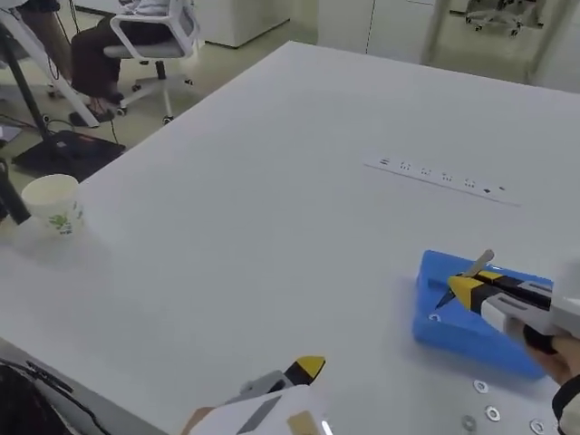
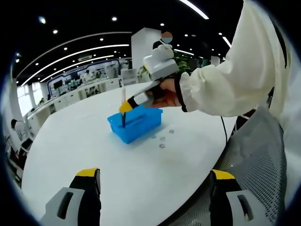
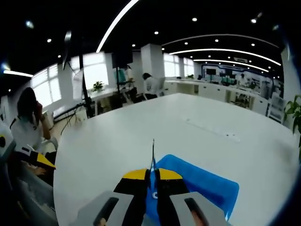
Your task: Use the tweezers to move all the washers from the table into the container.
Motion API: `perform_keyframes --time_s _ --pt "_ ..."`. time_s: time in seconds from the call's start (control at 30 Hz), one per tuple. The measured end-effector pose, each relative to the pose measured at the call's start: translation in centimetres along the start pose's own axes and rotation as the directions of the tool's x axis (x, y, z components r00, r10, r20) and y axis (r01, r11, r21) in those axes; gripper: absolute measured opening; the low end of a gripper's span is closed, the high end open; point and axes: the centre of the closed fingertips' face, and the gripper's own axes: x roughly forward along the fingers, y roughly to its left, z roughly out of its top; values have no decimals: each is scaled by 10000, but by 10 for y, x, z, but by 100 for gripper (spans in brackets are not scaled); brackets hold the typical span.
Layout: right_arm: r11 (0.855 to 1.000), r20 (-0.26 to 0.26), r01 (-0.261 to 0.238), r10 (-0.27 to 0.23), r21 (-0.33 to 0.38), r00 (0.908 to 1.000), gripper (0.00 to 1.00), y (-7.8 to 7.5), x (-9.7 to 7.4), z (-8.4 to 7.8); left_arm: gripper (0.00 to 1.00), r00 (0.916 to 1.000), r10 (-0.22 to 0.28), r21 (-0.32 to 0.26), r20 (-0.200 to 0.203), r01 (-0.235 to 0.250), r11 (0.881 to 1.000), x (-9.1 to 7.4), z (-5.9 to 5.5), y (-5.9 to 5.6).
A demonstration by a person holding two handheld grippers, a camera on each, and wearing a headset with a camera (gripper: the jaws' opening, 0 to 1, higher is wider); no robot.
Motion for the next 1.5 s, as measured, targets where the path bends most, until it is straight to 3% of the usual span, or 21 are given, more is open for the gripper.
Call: perform_keyframes --time_s 0.37,0.67,0.93,1.03,1.5 --pt "9997 475 214 -207 -145 9987 3 11 -33 14 99 9999 -113 137 97 111 9998 -1 2 -3" --pt "9992 544 352 -340 -211 9979 3 23 -50 12 99 10000 -3 269 96 0 9996 -1 1 -1" --pt "9992 452 397 -402 107 9982 3 24 -60 -4 99 9999 89 415 64 -92 9991 -1 0 0" --pt "9990 291 398 -403 179 9988 3 31 -64 -14 99 9996 165 438 209 -174 9989 -2 3 1" --pt "9976 -231 614 -607 310 9979 3 37 -74 -46 99 9997 197 429 150 -204 9989 -1 1 1"
